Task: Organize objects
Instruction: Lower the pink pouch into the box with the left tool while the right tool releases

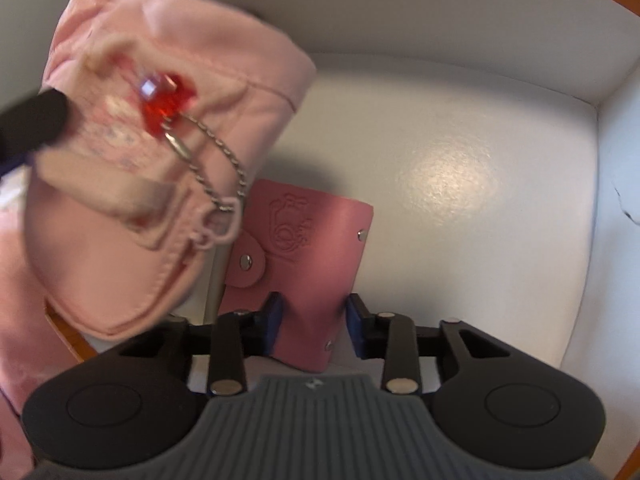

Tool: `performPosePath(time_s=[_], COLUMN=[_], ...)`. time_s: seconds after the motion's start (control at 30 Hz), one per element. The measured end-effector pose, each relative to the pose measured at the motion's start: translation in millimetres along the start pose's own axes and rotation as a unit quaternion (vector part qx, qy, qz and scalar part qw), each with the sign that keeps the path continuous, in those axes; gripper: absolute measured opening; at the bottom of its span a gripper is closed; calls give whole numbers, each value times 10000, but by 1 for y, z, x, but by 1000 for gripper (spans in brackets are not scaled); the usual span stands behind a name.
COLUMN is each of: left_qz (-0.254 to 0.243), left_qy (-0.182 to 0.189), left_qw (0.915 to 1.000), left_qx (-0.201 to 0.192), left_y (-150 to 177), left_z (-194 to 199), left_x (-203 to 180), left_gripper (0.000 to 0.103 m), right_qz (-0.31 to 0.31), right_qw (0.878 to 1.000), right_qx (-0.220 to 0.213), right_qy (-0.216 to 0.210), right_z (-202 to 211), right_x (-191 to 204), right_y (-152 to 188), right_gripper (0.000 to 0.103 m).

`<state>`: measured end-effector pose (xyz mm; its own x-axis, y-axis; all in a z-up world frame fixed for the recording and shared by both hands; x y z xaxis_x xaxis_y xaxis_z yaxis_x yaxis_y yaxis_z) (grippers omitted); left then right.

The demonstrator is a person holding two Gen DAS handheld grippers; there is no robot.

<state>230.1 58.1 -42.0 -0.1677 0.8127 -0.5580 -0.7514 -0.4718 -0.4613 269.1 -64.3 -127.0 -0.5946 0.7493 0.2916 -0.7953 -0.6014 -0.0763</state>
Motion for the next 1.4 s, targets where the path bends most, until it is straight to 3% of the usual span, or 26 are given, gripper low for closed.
performPosePath(time_s=[0.1, 0.2, 0.37, 0.5, 0.67, 0.73, 1.0, 1.4], left_qz=[142, 322, 503, 362, 77, -143, -906, -1362], left_qy=[-3, -136, -362, -580, -817, -904, -1239, -1369], left_qw=[9999, 9992, 9975, 9969, 9943, 9927, 9854, 9774], left_qx=[72, 206, 334, 397, 677, 786, 738, 856], left_y=[9, 24, 40, 47, 52, 54, 59, 64], left_z=[-6, -17, -33, -36, -41, -44, -42, -51], left_x=[1, 3, 4, 4, 1, -3, -16, -18], left_gripper=[16, 16, 16, 16, 18, 19, 25, 24], right_qz=[48, -300, -1132, -1497, -1573, -1608, -1449, -1289], right_qw=[9991, 9952, 9853, 9794, 9790, 9780, 9819, 9860], right_qx=[-361, -823, -1279, -1142, -1031, -991, -944, -819], right_qy=[224, 441, -93, -728, -784, -890, -771, -678], right_z=[24, 45, 65, 62, 47, 44, 48, 31], right_x=[-9, -27, -47, -31, -24, -30, -24, -15], right_y=[7, 14, 11, 6, 10, 14, 21, 16], right_gripper=[35, 35, 35, 43, 43, 37, 29, 28])
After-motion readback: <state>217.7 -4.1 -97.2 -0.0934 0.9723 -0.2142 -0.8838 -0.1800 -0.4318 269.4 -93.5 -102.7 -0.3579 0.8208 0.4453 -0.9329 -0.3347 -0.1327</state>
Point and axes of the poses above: each gripper's, at about its wrist camera, not at the fingertips, and z roughly against the way its jaws point, x to its left, y to its underside, the point moved 4 cm from there along -z, roughly the way its jaws point, and after that the axes turned 1 degree about x, right-handed, at the moved point
